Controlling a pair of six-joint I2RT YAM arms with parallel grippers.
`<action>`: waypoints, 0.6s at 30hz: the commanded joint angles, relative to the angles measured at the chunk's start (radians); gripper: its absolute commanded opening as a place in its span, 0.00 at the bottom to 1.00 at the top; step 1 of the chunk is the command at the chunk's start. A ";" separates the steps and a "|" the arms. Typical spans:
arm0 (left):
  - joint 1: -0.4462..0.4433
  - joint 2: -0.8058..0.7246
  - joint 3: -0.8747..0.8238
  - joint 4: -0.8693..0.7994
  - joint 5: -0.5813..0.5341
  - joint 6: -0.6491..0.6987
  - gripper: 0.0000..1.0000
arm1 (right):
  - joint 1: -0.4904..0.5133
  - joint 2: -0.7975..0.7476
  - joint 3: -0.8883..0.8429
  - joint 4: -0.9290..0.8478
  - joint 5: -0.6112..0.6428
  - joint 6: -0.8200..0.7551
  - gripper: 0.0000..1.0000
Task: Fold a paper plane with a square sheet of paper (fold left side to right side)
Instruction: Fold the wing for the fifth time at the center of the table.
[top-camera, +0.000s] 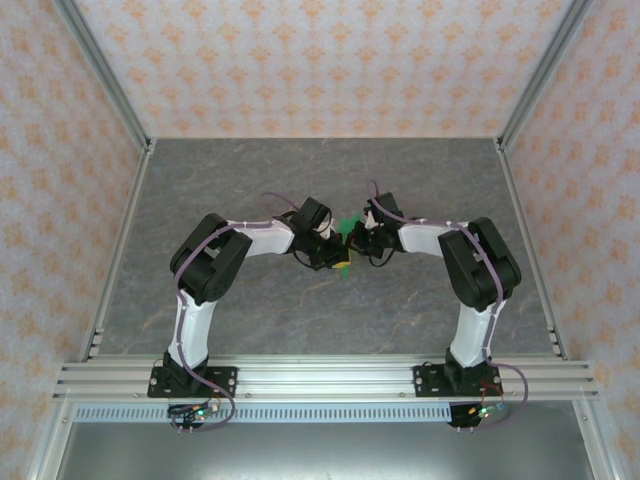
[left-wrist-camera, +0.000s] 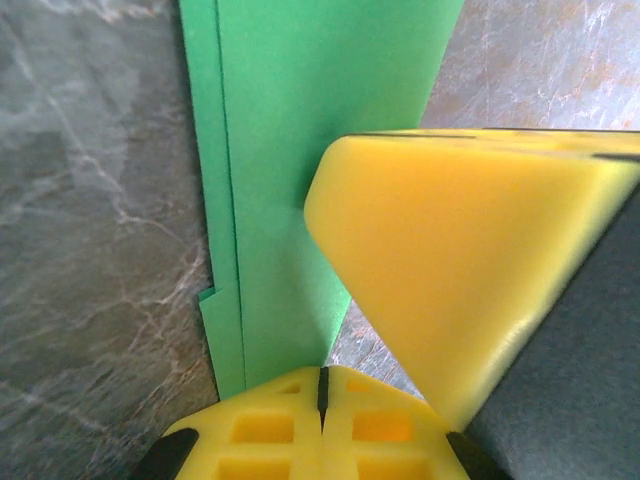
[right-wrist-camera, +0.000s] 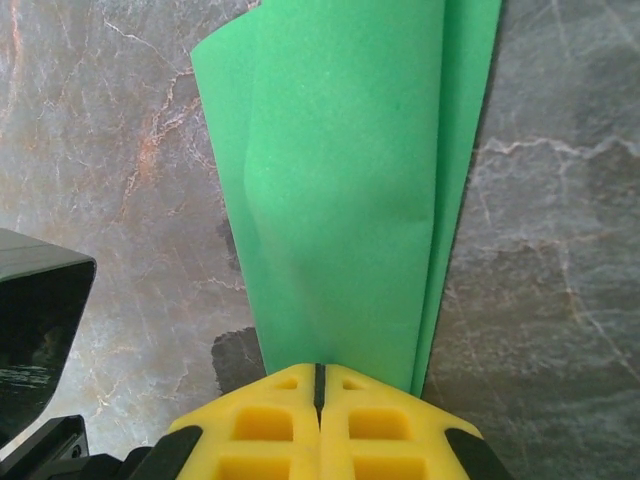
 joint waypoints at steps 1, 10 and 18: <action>-0.021 0.066 -0.022 -0.139 -0.081 0.000 0.00 | 0.004 0.031 0.021 -0.054 0.082 -0.061 0.00; -0.021 0.074 -0.020 -0.149 -0.079 0.003 0.00 | -0.022 0.059 0.059 -0.064 0.115 -0.103 0.00; -0.021 0.078 -0.020 -0.155 -0.078 0.005 0.00 | -0.062 0.076 0.099 -0.061 0.106 -0.133 0.00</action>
